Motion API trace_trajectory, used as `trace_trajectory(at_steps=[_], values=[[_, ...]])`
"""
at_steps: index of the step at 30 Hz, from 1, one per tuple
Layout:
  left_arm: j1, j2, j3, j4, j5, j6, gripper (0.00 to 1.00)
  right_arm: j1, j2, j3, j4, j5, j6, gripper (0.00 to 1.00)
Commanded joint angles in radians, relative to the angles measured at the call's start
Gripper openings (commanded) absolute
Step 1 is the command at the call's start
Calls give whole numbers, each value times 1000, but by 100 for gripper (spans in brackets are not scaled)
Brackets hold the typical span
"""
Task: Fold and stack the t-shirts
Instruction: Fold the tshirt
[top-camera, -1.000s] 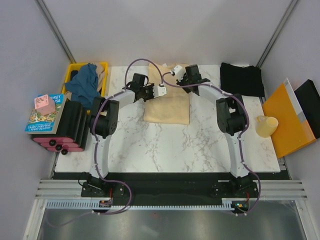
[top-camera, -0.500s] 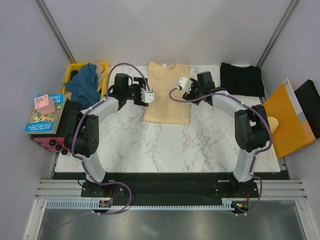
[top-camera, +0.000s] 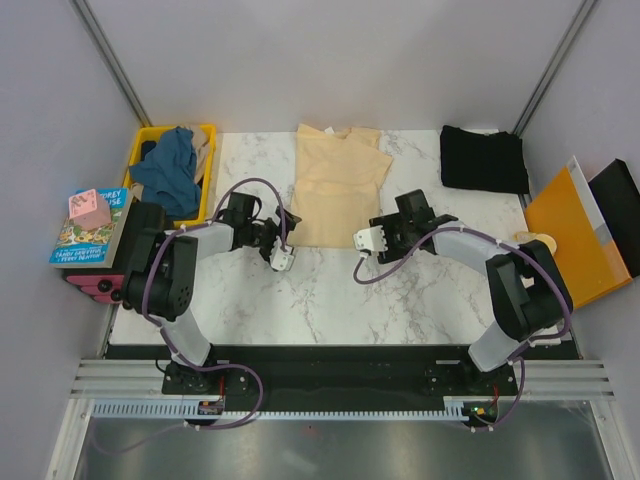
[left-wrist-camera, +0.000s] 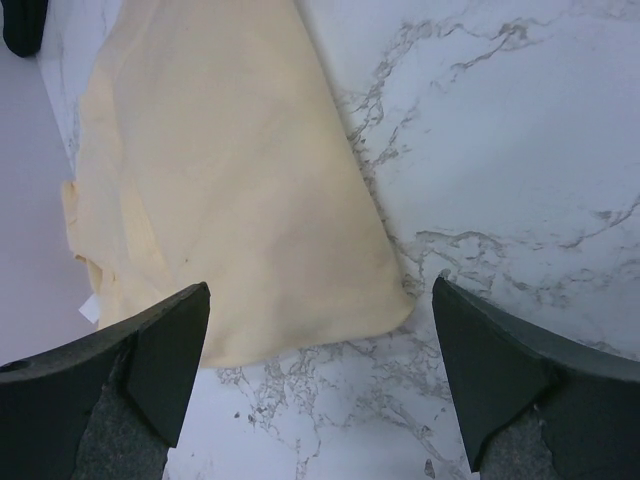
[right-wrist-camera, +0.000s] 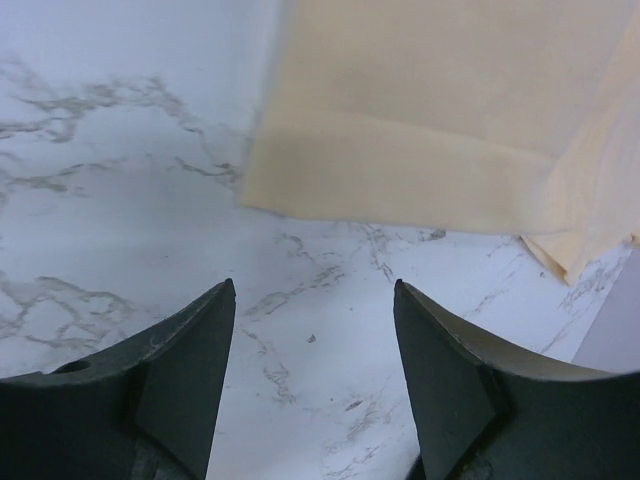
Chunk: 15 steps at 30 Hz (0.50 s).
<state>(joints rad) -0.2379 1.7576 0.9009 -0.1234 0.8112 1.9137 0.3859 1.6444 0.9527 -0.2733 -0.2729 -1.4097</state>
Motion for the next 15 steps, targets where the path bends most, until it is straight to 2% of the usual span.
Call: trace_trajectory(at_steps=[1,5,15], values=[[-8,-24,-34,-35,66,197,100,21,-63,-61,-12,-63,-150,73],[-17,-30,-40,-53,71,194,100,53,-54,-80,0,-60,-127,72],[-41,17,-17,-51,31,168,99,111,98,-66,235,8,26,69]])
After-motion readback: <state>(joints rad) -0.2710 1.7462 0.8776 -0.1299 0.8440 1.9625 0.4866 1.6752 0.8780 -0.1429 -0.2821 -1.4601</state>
